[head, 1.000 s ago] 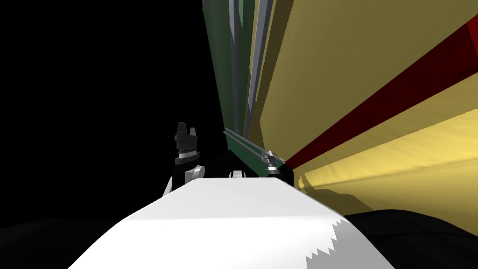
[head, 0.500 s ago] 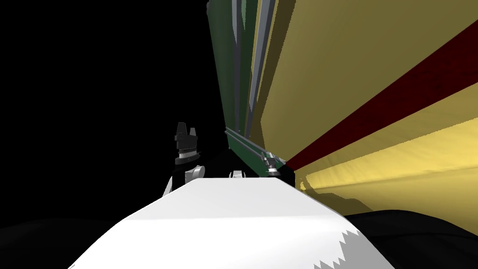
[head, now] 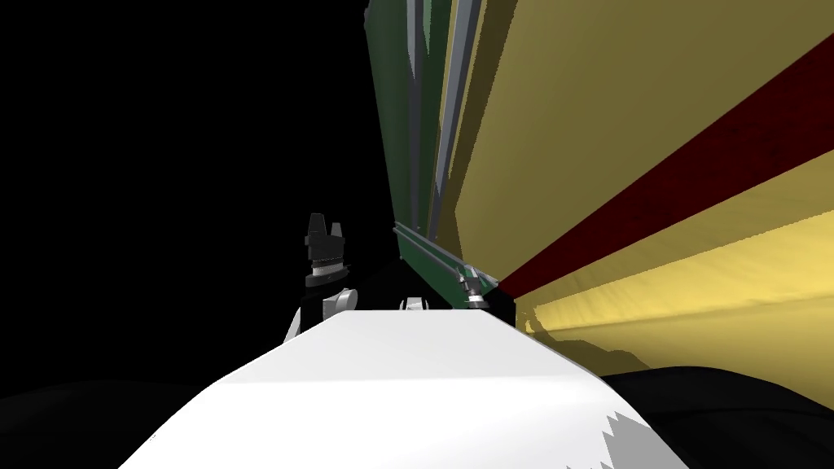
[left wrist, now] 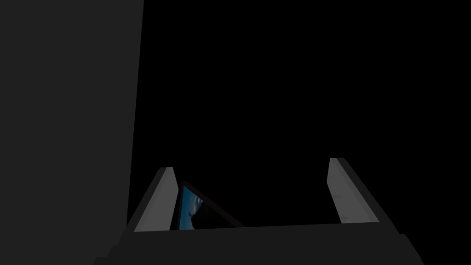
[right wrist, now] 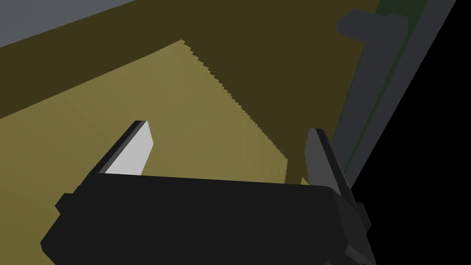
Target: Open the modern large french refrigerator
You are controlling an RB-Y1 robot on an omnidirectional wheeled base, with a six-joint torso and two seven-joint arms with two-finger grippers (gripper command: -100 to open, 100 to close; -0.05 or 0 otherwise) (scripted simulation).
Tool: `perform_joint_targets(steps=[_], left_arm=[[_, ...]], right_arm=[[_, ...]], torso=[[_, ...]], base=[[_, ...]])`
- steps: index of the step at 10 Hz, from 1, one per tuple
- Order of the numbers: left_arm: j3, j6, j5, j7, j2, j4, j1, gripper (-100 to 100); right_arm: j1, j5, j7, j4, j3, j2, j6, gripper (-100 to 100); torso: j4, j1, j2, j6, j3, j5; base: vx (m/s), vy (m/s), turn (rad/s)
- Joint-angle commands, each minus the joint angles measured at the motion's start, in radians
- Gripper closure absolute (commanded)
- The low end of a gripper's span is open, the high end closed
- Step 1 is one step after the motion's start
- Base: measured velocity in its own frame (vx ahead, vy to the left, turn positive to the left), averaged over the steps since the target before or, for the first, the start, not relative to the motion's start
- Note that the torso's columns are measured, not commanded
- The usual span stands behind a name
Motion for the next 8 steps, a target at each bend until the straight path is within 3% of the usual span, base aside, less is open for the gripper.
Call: perform_joint_targets(steps=[1,2,3,5,6,8], left_arm=[[0.000,0.000,0.000,0.000,0.000,0.000,0.000,0],[0.000,0.000,0.000,0.000,0.000,0.000,0.000,0],[0.000,0.000,0.000,0.000,0.000,0.000,0.000,0],[0.000,0.000,0.000,0.000,0.000,0.000,0.000,0],[0.000,0.000,0.000,0.000,0.000,0.000,0.000,0],[0.000,0.000,0.000,0.000,0.000,0.000,0.000,0]], right_arm=[[-0.014,-0.003,0.077,0.064,-0.003,-0.004,-0.022,-100],[-0.014,-0.003,0.100,0.064,-0.003,-0.004,-0.022,-100],[-0.027,-0.008,0.131,0.109,-0.006,-0.010,-0.041,-100],[-0.027,-0.008,0.181,0.123,-0.006,-0.010,-0.041,-100],[-0.042,-0.012,0.214,0.169,-0.010,-0.015,-0.061,-100],[-0.042,-0.012,0.260,0.182,-0.010,-0.015,-0.061,-100]], torso=[[0.000,0.000,0.000,0.000,0.000,0.000],[0.000,0.000,0.000,0.000,0.000,0.000],[0.000,0.000,0.000,0.000,0.000,0.000],[0.000,0.000,0.000,0.000,0.000,0.000],[0.000,0.000,0.000,0.000,0.000,0.000],[0.000,0.000,0.000,0.000,0.000,0.000]], base=[[-0.024,-0.014,0.061],[-0.014,-0.010,-0.001],[-0.024,-0.013,0.095],[-0.020,-0.013,0.020],[-0.029,-0.007,0.072],[-0.019,-0.009,0.030]])
